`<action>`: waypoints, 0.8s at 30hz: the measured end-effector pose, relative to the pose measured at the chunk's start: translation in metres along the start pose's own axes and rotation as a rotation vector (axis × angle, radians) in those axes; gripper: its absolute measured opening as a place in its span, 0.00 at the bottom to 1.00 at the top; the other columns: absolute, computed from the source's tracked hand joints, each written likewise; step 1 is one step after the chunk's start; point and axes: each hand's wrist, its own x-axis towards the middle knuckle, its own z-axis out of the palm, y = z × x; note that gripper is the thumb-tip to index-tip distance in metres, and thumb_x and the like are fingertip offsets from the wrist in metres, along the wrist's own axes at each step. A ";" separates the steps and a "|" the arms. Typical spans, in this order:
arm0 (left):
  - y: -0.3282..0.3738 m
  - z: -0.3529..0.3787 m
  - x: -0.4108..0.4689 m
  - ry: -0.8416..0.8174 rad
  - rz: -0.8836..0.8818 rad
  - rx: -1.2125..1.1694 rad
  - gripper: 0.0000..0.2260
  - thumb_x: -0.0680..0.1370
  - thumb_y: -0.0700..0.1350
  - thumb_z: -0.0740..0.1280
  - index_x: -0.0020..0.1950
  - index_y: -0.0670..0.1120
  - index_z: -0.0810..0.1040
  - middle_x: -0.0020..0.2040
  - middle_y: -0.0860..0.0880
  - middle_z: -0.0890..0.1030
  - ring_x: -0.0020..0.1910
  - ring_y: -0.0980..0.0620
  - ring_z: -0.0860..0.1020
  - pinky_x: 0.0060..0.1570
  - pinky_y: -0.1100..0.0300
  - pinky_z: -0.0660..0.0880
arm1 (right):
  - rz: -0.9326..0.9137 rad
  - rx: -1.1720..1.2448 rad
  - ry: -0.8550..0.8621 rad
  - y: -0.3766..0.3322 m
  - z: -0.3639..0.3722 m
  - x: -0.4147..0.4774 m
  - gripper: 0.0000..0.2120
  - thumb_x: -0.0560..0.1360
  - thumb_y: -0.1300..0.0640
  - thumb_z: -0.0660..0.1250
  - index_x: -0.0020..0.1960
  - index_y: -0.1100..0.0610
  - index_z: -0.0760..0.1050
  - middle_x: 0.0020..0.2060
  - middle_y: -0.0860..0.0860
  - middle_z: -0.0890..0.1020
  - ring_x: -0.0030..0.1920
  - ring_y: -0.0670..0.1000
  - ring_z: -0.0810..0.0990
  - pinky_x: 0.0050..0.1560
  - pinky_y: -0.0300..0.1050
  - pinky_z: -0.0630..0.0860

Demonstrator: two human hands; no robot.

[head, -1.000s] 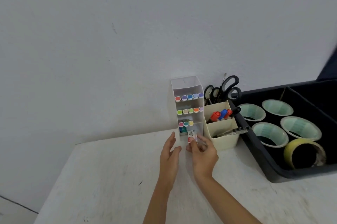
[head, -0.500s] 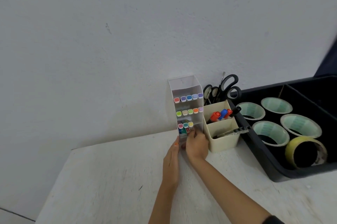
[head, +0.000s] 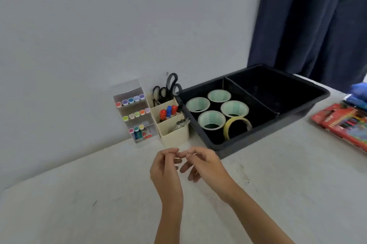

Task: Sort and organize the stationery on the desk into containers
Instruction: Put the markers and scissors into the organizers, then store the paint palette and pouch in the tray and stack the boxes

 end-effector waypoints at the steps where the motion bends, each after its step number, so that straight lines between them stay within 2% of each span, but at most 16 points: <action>1: 0.006 0.012 -0.012 -0.015 0.016 -0.016 0.11 0.77 0.34 0.60 0.42 0.42 0.80 0.39 0.46 0.81 0.39 0.50 0.78 0.38 0.63 0.74 | -0.009 0.021 0.001 -0.002 -0.016 -0.010 0.11 0.80 0.59 0.57 0.50 0.58 0.79 0.36 0.55 0.83 0.30 0.50 0.77 0.32 0.39 0.73; 3: 0.015 0.038 -0.038 -0.073 0.039 -0.046 0.11 0.77 0.34 0.60 0.41 0.42 0.80 0.37 0.47 0.81 0.37 0.54 0.77 0.36 0.67 0.73 | -0.019 0.048 0.038 -0.004 -0.052 -0.029 0.12 0.80 0.60 0.57 0.51 0.59 0.79 0.36 0.56 0.83 0.31 0.51 0.77 0.33 0.39 0.73; 6: 0.021 0.082 -0.078 -0.183 0.012 -0.105 0.10 0.77 0.34 0.60 0.41 0.42 0.80 0.37 0.46 0.81 0.36 0.55 0.77 0.34 0.70 0.72 | 0.004 0.095 0.215 0.001 -0.111 -0.061 0.13 0.80 0.62 0.56 0.51 0.60 0.80 0.36 0.56 0.83 0.30 0.50 0.76 0.33 0.41 0.73; 13: 0.021 0.183 -0.173 -0.426 -0.067 -0.058 0.11 0.78 0.36 0.59 0.42 0.44 0.79 0.39 0.46 0.81 0.38 0.50 0.78 0.38 0.60 0.72 | 0.070 0.183 0.535 0.023 -0.248 -0.138 0.12 0.80 0.61 0.57 0.49 0.59 0.80 0.36 0.56 0.83 0.30 0.50 0.78 0.33 0.41 0.76; 19: 0.013 0.258 -0.231 -0.584 -0.137 -0.024 0.11 0.78 0.37 0.58 0.43 0.44 0.80 0.40 0.44 0.82 0.38 0.49 0.79 0.36 0.62 0.72 | 0.094 0.164 0.644 0.035 -0.338 -0.169 0.12 0.79 0.64 0.57 0.49 0.61 0.79 0.34 0.56 0.83 0.28 0.50 0.77 0.29 0.39 0.73; 24: 0.010 0.315 -0.248 -0.686 -0.209 -0.027 0.10 0.78 0.37 0.59 0.43 0.43 0.80 0.37 0.47 0.82 0.36 0.53 0.79 0.33 0.64 0.72 | 0.065 0.085 0.715 0.033 -0.400 -0.151 0.11 0.77 0.65 0.58 0.48 0.62 0.80 0.33 0.56 0.81 0.26 0.49 0.76 0.26 0.36 0.72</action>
